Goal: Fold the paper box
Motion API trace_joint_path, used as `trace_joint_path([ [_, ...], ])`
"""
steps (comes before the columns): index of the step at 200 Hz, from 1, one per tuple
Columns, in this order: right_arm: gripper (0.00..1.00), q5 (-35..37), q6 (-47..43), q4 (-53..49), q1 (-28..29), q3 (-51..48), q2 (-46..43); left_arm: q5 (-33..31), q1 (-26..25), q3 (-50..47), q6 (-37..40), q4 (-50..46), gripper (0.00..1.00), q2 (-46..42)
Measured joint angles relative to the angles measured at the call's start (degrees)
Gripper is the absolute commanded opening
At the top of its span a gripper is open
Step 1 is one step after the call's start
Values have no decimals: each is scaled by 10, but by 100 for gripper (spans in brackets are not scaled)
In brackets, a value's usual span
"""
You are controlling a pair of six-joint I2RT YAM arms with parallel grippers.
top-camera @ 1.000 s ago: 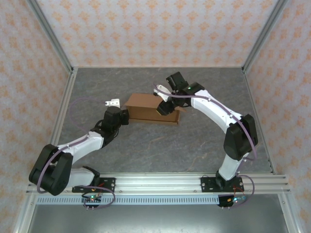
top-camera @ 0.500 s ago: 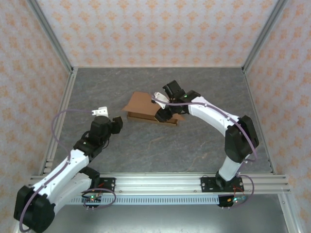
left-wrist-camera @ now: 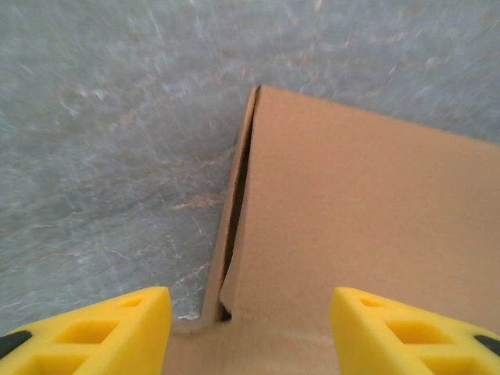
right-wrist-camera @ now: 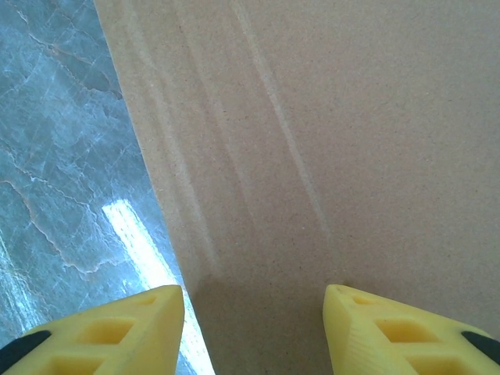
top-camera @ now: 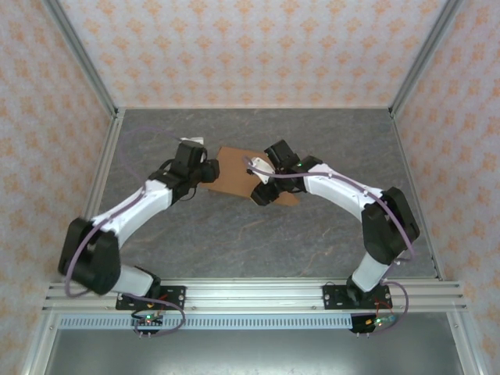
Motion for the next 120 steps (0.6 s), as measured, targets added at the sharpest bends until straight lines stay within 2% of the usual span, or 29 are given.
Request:
trace_joint_path([
  [31, 53, -7, 13, 21, 0, -20, 0, 16, 16, 11, 16, -2, 51, 86],
  [76, 54, -17, 60, 47, -4, -53, -34, 17, 16, 11, 35, 2, 51, 107],
  [96, 53, -24, 111, 74, -26, -76, -79, 17, 16, 11, 36, 4, 51, 107],
  [120, 51, -21, 183, 107, -82, -96, -109, 17, 16, 9, 36, 8, 52, 107],
])
